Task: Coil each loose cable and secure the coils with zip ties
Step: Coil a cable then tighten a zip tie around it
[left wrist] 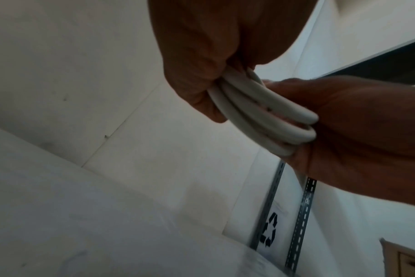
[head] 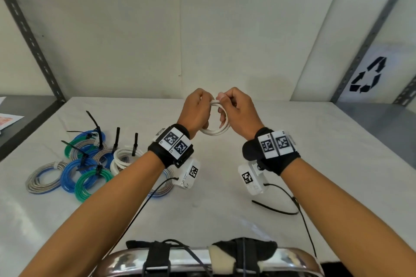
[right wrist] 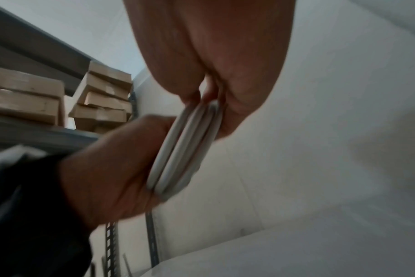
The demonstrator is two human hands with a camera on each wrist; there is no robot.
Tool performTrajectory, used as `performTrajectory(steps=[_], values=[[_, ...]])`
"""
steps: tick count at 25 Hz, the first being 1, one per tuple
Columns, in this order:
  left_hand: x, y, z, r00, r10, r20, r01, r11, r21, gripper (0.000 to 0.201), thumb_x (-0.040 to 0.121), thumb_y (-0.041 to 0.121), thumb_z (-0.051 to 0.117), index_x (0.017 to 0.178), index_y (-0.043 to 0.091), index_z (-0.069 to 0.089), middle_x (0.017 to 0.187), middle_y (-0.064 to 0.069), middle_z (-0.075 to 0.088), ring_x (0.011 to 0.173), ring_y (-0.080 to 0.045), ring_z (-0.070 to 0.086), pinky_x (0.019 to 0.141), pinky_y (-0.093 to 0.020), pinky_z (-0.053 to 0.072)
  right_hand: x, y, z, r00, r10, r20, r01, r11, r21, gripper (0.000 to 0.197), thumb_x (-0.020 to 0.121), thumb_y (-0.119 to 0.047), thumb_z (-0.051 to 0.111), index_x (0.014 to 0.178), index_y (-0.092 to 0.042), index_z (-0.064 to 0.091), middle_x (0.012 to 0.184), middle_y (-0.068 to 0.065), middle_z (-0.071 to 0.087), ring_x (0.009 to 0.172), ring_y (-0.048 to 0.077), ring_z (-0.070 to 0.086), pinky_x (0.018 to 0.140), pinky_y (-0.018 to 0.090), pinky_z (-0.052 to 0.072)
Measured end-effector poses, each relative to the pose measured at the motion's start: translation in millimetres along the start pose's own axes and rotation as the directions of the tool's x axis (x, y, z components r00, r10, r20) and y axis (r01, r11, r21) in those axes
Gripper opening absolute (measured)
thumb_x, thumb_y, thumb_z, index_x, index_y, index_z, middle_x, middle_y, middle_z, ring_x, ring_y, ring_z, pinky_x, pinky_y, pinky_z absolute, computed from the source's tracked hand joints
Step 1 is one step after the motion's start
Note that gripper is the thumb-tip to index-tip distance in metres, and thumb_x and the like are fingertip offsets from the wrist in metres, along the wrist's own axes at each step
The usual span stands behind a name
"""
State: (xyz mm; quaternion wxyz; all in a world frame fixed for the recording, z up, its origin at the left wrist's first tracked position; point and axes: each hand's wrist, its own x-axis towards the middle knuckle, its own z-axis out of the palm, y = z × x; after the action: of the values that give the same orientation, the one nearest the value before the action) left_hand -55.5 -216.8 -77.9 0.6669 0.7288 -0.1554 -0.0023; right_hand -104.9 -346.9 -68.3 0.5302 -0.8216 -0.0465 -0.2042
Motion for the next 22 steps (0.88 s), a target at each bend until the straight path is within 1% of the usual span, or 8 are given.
performTrajectory(steps=[3, 5, 8, 11, 14, 17, 19, 22], values=[[-4, -15, 13, 0.997, 0.039, 0.071, -0.049, 0.987, 0.150, 0.020, 0.100, 0.017, 0.042, 0.086, 0.010, 0.054, 0.058, 0.001, 0.046, 0.041, -0.012, 0.039, 0.044, -0.026, 0.034, -10, 12, -39, 0.940, 0.270, 0.207, -0.272, 0.962, -0.020, 0.024, 0.102, -0.025, 0.057, 0.094, -0.003, 0.063, 0.082, 0.010, 0.070, 0.070, 0.022, 0.070, 0.064, 0.035, 0.062], [-10, -26, 19, 0.993, 0.032, 0.112, -0.057, 0.971, 0.230, 0.019, 0.101, 0.019, 0.044, 0.095, 0.006, 0.056, 0.058, 0.002, 0.047, 0.038, -0.009, 0.039, 0.042, -0.024, 0.034, -24, 27, -56, 0.819, 0.465, 0.336, -0.377, 0.878, -0.296, 0.022, 0.097, -0.026, 0.065, 0.087, -0.006, 0.068, 0.082, 0.008, 0.072, 0.072, 0.021, 0.070, 0.064, 0.028, 0.059], [-16, -40, 24, 0.989, -0.010, 0.149, -0.035, 0.955, 0.295, 0.020, 0.101, 0.021, 0.045, 0.101, 0.005, 0.056, 0.060, 0.000, 0.048, 0.039, -0.012, 0.041, 0.038, -0.022, 0.035, -50, 40, -57, 0.577, 0.692, 0.435, -0.113, 0.595, -0.796, 0.045, 0.074, -0.052, 0.083, 0.088, -0.009, 0.075, 0.075, -0.002, 0.073, 0.069, 0.011, 0.068, 0.067, 0.025, 0.055], [-17, -46, 24, 0.989, -0.046, 0.141, 0.003, 0.957, 0.290, 0.019, 0.101, 0.021, 0.045, 0.102, 0.006, 0.055, 0.061, -0.001, 0.048, 0.041, -0.014, 0.041, 0.041, -0.024, 0.037, -64, 40, -40, 0.420, 0.818, 0.393, 0.142, 0.369, -0.919, 0.057, 0.068, -0.056, 0.086, 0.091, -0.006, 0.073, 0.079, 0.002, 0.070, 0.073, 0.017, 0.064, 0.074, 0.029, 0.055], [-15, -49, 23, 0.990, -0.060, 0.126, 0.025, 0.966, 0.257, 0.018, 0.101, 0.021, 0.045, 0.101, 0.006, 0.055, 0.060, -0.002, 0.047, 0.043, -0.016, 0.040, 0.045, -0.026, 0.038, -61, 47, -29, 0.422, 0.828, 0.369, 0.250, 0.285, -0.925, 0.044, 0.069, -0.043, 0.089, 0.083, -0.006, 0.071, 0.080, 0.006, 0.070, 0.072, 0.022, 0.064, 0.066, 0.029, 0.054], [-14, -52, 22, 0.991, -0.069, 0.117, 0.041, 0.972, 0.229, 0.018, 0.100, 0.021, 0.045, 0.102, 0.006, 0.055, 0.060, -0.002, 0.046, 0.044, -0.017, 0.040, 0.045, -0.026, 0.038, -53, 48, -29, 0.420, 0.819, 0.392, 0.176, 0.350, -0.920, 0.031, 0.076, -0.028, 0.086, 0.093, -0.004, 0.077, 0.077, 0.006, 0.070, 0.072, 0.021, 0.065, 0.074, 0.034, 0.057], [-13, -54, 22, 0.992, -0.073, 0.105, 0.050, 0.977, 0.208, 0.018, 0.100, 0.020, 0.044, 0.102, 0.006, 0.055, 0.061, -0.002, 0.047, 0.045, -0.017, 0.040, 0.045, -0.025, 0.037, -48, 42, -33, 0.538, 0.732, 0.418, 0.104, 0.435, -0.894, 0.014, 0.083, -0.022, 0.079, 0.088, -0.010, 0.074, 0.071, 0.004, 0.070, 0.069, 0.019, 0.066, 0.071, 0.032, 0.057], [-7, -52, 15, 0.996, -0.093, -0.007, 0.093, 0.985, 0.148, 0.017, 0.101, 0.021, 0.043, 0.104, 0.007, 0.052, 0.065, -0.003, 0.048, 0.048, -0.018, 0.042, 0.044, -0.025, 0.037, -34, 25, -37, 0.788, 0.458, 0.411, -0.197, 0.820, -0.537, 0.011, 0.096, -0.010, 0.064, 0.086, -0.013, 0.059, 0.074, 0.003, 0.074, 0.063, 0.019, 0.070, 0.060, 0.029, 0.054]])
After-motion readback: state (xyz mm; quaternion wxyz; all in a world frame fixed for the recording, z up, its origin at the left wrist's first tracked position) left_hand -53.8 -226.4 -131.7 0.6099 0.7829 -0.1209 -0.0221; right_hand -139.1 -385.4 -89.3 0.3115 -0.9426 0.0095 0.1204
